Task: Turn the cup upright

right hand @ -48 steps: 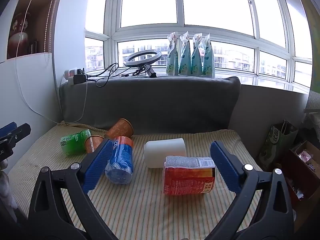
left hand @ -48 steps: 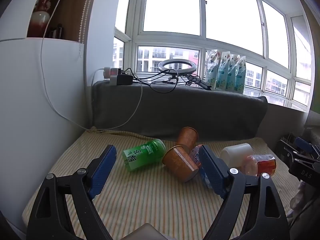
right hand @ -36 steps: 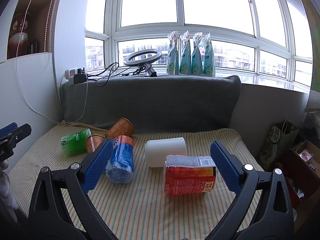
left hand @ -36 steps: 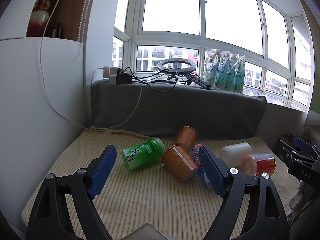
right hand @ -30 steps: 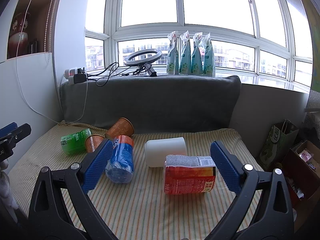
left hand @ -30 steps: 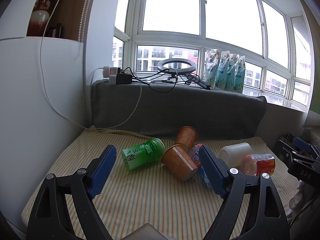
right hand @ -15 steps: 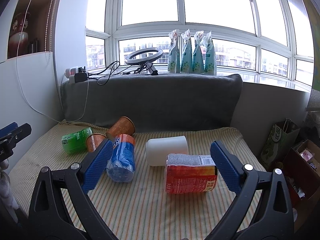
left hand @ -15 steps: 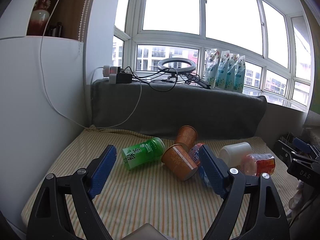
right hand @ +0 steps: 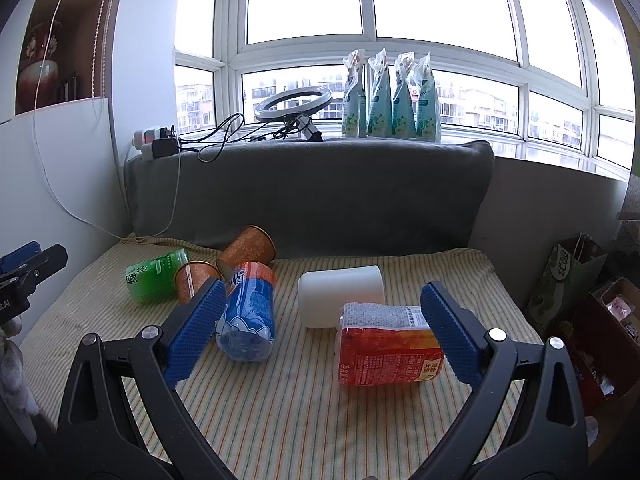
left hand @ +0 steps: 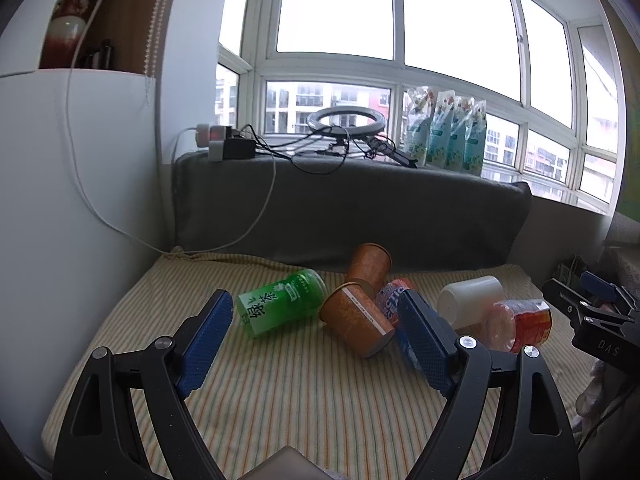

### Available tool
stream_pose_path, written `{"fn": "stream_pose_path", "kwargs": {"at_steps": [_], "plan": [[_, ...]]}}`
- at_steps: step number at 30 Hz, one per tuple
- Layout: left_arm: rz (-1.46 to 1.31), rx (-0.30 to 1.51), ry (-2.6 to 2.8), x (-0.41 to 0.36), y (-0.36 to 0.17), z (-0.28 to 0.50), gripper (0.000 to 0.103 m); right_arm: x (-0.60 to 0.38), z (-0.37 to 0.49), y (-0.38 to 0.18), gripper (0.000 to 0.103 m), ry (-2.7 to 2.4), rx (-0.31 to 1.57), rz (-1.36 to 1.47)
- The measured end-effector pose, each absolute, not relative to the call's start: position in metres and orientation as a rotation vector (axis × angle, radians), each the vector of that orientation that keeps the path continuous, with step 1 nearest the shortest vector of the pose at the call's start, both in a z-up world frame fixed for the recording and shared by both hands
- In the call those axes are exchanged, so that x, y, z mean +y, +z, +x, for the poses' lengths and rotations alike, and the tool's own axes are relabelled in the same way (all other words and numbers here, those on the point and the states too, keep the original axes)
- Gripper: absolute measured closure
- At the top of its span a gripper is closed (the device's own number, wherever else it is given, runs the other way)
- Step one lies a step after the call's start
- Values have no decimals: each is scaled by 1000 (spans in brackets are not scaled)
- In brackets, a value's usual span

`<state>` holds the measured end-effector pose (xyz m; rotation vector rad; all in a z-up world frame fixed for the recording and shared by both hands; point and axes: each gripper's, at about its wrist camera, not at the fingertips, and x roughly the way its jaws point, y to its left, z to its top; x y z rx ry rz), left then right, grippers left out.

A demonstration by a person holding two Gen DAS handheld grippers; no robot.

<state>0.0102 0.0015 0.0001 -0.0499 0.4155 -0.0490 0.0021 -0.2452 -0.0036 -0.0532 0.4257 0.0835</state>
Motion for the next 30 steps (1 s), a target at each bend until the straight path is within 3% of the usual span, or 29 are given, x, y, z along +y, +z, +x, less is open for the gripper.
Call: {"fn": "stream_pose_path", "kwargs": {"at_steps": [30], "plan": [[68,687,-289,-44,-7,155,19,-271,24,-19,3,90,435,17]]}}
